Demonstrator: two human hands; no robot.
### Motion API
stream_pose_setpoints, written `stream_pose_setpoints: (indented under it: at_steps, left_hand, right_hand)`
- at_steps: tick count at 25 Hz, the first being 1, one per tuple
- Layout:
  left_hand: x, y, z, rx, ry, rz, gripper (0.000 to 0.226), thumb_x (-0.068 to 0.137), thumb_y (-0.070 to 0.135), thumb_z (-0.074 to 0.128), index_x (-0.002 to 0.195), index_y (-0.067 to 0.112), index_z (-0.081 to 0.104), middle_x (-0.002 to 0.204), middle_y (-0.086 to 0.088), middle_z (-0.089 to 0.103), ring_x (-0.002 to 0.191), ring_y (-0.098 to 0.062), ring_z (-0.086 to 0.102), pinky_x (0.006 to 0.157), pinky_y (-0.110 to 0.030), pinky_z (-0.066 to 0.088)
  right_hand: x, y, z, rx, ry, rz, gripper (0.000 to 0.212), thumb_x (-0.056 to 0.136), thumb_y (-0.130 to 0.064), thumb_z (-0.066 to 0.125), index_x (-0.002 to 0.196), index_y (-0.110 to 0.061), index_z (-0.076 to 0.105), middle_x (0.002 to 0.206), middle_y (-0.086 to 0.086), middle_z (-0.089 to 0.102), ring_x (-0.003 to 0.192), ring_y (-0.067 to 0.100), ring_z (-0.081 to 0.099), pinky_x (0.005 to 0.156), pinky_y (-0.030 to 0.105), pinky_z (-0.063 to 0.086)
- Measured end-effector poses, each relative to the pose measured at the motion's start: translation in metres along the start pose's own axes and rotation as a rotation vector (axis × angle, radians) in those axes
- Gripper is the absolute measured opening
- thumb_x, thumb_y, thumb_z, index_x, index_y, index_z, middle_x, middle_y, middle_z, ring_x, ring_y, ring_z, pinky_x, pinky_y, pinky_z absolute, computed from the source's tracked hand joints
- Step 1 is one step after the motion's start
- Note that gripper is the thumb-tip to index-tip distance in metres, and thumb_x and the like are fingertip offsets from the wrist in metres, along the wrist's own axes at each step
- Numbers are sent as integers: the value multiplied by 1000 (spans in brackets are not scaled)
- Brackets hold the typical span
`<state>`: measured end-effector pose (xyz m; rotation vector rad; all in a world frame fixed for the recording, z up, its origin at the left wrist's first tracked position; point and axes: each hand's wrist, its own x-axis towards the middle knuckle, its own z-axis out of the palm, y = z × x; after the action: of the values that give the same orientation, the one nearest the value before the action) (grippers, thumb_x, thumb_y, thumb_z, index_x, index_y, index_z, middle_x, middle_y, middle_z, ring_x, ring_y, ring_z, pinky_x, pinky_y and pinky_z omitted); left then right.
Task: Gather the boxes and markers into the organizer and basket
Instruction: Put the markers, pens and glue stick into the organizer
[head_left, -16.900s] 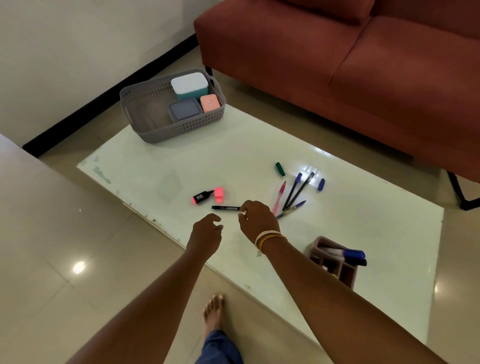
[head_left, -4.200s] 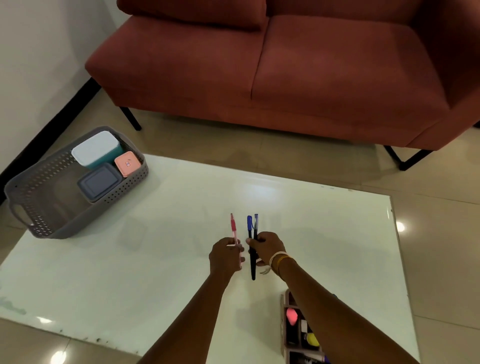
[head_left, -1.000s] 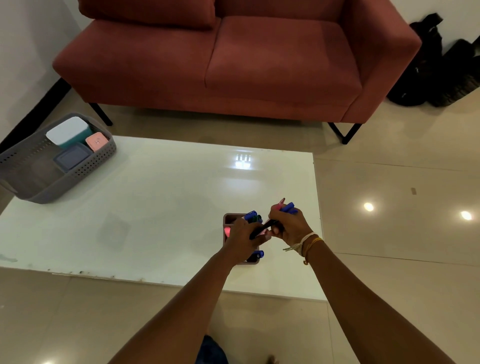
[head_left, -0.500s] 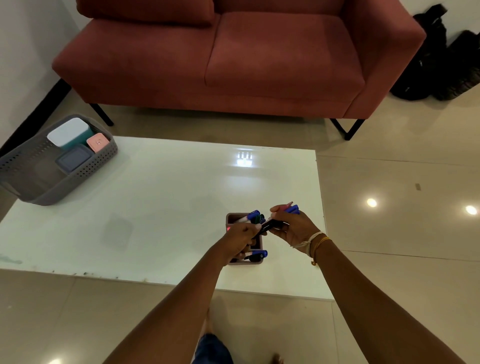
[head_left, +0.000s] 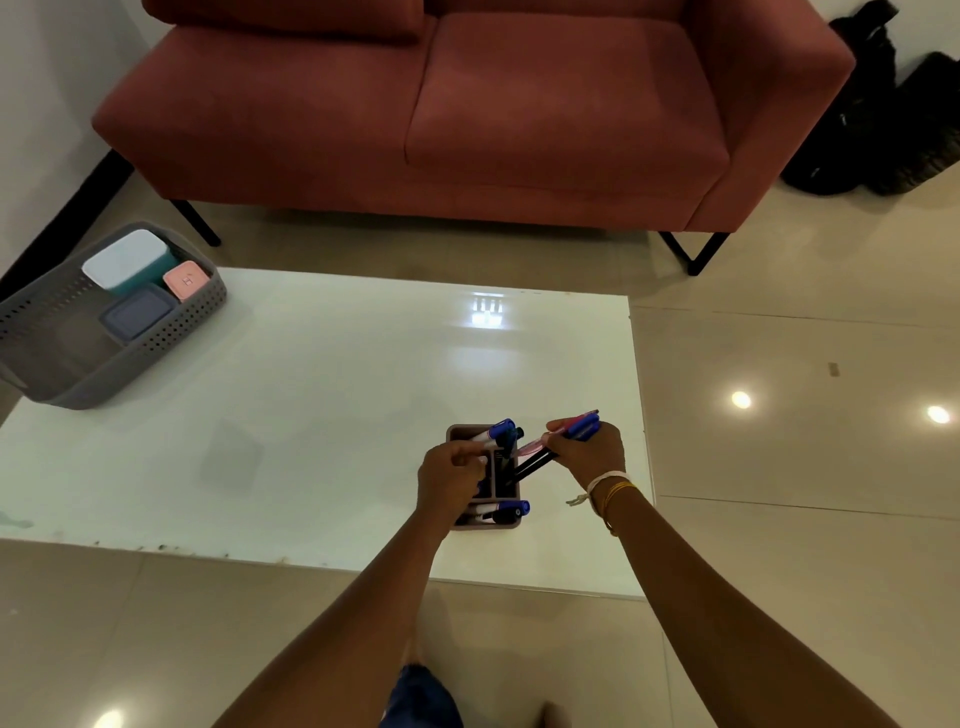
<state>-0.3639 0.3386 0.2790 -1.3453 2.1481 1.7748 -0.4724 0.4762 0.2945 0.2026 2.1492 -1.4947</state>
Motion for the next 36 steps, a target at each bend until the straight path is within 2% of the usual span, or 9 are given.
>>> stream_pose_setpoints:
  at_steps: [3,9,16,19,22,24,26,29,36]
  left_hand:
    - [3,-6,-5,24,71,-6,23,85,8,59,100,18,73,92,-6,71,88,-28,68,85,-44,57]
    - [5,-14,-1,68,92,-19,24,85,7,56,96,20,73,100,-7,73,92,-25,68,87,-43,57]
    - [9,-13,-4,185,76,48,22,88,9,56,104,15,70,105,-8,70,95,-24,66,84,-31,53]
    - [12,-15,-9,202,105,20,21,87,8,56,101,13,71,104,-7,71,95,-24,65,79,-28,50]
    - [9,-19,-13,222,180,-50,22,86,6,57,106,9,65,114,-11,65,96,-24,62,76,-27,47]
    - [9,-25,-13,264,86,-144,42,88,13,60,128,12,50,129,-16,53,109,-30,59,84,-32,50]
    - [6,-27,-11,218,-154,-226,57,90,25,59,141,19,35,139,-14,46,121,-33,53,95,-42,49]
    - [2,-21,-13,110,-298,-251,50,91,28,55,138,27,36,138,-10,50,121,-34,53,94,-52,51]
    - [-21,3,-79,153,-37,-110,54,87,15,58,139,24,44,129,-6,58,110,-34,60,85,-49,57]
  right_hand:
    - [-2,7,9,25,62,19,15,77,0,71,87,-10,72,89,12,71,85,29,68,90,44,56]
    - [-19,10,29,-198,86,-85,17,85,-6,63,100,-7,70,96,11,71,78,17,58,77,20,45]
    - [-8,14,34,-365,-257,-18,28,74,-25,78,92,-5,70,78,3,59,73,19,53,71,28,44]
    - [3,13,23,-134,-251,86,13,84,-4,61,91,4,69,80,11,56,80,25,50,72,33,42]
    - [5,21,18,152,-170,367,33,92,0,44,120,5,60,95,16,58,88,26,53,69,31,46]
    - [-1,35,22,101,-264,512,38,94,-10,40,129,-6,55,116,16,56,96,30,53,75,36,46]
    - [-8,45,29,98,-398,558,38,95,-21,37,130,-21,52,126,8,53,110,38,54,88,45,44]
    - [-11,48,41,147,-409,560,35,97,-29,38,125,-20,57,114,8,60,105,38,60,95,50,44]
    - [-35,-14,80,52,-418,424,37,96,-32,43,128,-20,56,114,9,58,92,36,64,77,41,55]
